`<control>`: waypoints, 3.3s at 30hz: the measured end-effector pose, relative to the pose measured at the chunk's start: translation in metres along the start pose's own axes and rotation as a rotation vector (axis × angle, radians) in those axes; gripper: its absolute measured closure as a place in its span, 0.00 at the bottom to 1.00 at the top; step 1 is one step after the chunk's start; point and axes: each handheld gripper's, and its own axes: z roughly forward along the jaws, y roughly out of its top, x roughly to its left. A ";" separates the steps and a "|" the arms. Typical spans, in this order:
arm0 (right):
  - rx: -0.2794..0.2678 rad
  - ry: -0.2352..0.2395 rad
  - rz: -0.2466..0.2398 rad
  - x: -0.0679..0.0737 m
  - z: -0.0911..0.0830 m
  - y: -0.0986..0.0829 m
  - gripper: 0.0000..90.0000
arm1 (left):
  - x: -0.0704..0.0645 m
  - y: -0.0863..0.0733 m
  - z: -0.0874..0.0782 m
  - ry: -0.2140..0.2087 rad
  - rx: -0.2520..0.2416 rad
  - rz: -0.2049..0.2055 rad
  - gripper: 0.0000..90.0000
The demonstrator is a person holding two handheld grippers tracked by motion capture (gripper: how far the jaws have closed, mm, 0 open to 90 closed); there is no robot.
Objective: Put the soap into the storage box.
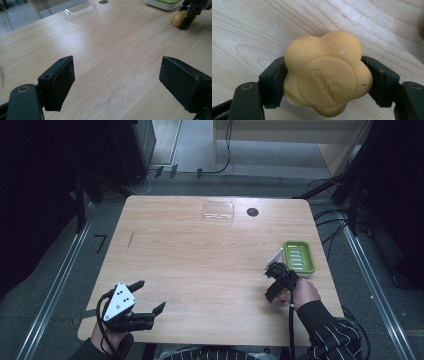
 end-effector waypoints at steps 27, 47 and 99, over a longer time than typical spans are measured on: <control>-0.016 -0.009 -0.001 -0.010 -0.013 -0.006 0.30 | 0.000 0.000 0.000 0.003 -0.004 0.000 0.15; -0.027 -0.026 0.036 -0.022 -0.022 -0.017 0.30 | 0.000 0.000 -0.001 0.005 -0.004 -0.001 0.15; -0.115 -0.058 0.142 -0.064 -0.047 -0.027 0.30 | 0.000 0.000 0.001 -0.003 0.001 -0.002 0.15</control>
